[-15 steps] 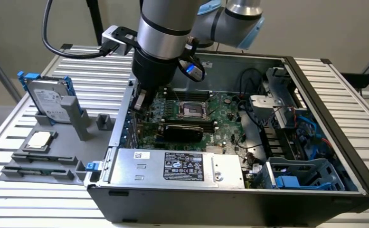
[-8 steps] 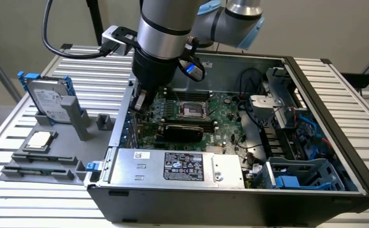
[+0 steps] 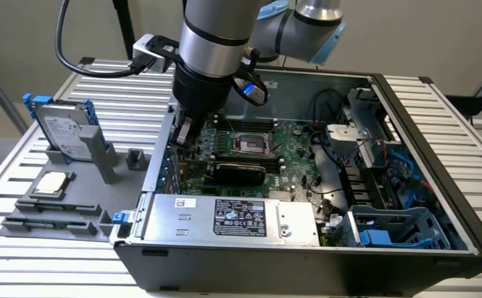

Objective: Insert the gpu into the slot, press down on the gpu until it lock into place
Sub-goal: 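Press down on the gpu until it lock into place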

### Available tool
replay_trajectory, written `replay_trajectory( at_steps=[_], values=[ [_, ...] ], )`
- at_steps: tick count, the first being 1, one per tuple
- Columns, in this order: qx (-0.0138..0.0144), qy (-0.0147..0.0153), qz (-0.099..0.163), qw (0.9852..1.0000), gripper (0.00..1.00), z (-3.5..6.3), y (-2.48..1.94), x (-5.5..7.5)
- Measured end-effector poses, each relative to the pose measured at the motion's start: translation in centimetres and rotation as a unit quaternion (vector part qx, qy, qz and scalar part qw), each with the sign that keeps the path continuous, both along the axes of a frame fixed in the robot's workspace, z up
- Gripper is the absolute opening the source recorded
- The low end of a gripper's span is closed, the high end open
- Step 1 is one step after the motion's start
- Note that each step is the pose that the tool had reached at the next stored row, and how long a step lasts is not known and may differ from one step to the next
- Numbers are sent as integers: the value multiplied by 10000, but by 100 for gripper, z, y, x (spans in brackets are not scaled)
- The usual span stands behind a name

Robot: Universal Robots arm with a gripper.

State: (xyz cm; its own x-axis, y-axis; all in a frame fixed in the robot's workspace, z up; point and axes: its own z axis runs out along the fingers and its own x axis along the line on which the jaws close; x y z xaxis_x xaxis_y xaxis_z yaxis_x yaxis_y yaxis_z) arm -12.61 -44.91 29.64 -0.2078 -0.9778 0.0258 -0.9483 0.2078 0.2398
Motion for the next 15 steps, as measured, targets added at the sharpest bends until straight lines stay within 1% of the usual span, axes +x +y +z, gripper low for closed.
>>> replay_trajectory(
  at_steps=[3, 4, 10, 15],
  values=[
    [0, 0, 6, 10000, 11, -1, 25, -10],
    [1, -1, 9, 10000, 11, -1, 27, -13],
    [-2, -1, 116, 9999, 11, 0, 27, -21],
    [-3, 4, 176, 9998, 11, 36, 30, -15]
  ],
)
